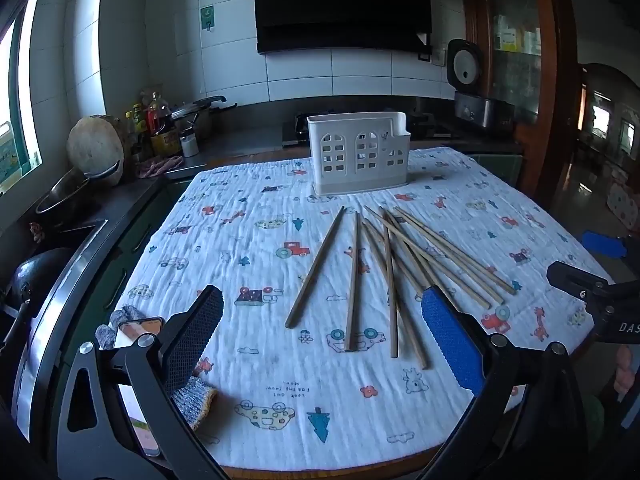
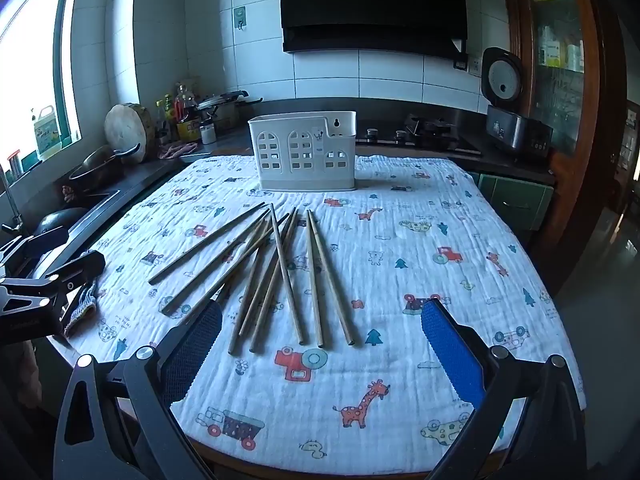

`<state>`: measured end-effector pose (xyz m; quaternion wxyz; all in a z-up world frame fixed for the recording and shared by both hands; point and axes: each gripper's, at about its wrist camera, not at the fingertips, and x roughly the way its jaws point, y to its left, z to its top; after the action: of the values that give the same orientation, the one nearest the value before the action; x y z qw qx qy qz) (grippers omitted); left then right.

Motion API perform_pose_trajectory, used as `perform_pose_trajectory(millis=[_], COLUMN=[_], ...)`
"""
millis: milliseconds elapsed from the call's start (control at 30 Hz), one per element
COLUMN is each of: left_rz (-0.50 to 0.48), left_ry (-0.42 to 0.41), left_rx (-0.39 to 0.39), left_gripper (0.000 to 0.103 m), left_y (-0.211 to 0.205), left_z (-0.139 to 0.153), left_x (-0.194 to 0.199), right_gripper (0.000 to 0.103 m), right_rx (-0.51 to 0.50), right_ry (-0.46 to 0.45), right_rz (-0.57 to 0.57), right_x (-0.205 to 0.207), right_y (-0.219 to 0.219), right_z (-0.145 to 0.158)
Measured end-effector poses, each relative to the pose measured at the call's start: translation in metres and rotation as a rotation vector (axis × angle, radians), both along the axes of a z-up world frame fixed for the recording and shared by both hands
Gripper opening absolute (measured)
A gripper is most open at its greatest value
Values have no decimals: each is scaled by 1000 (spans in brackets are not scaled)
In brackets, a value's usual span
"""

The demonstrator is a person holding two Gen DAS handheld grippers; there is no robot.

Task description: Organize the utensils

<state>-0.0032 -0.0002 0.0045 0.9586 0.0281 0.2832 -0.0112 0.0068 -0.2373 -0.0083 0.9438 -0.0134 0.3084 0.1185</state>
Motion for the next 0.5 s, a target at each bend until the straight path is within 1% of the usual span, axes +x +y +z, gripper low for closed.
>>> perform_pose_trajectory(millis=[500], left_rz=[-5], left_ry=[2], left_rx=[-23], left_gripper=[98], left_y=[4], left_z=[3], left_x=[-2], right_gripper=[97], right_rx=[-1], right_ry=[-6], right_rz=[5], right_x=[-1], right_y=[0], right_z=[2])
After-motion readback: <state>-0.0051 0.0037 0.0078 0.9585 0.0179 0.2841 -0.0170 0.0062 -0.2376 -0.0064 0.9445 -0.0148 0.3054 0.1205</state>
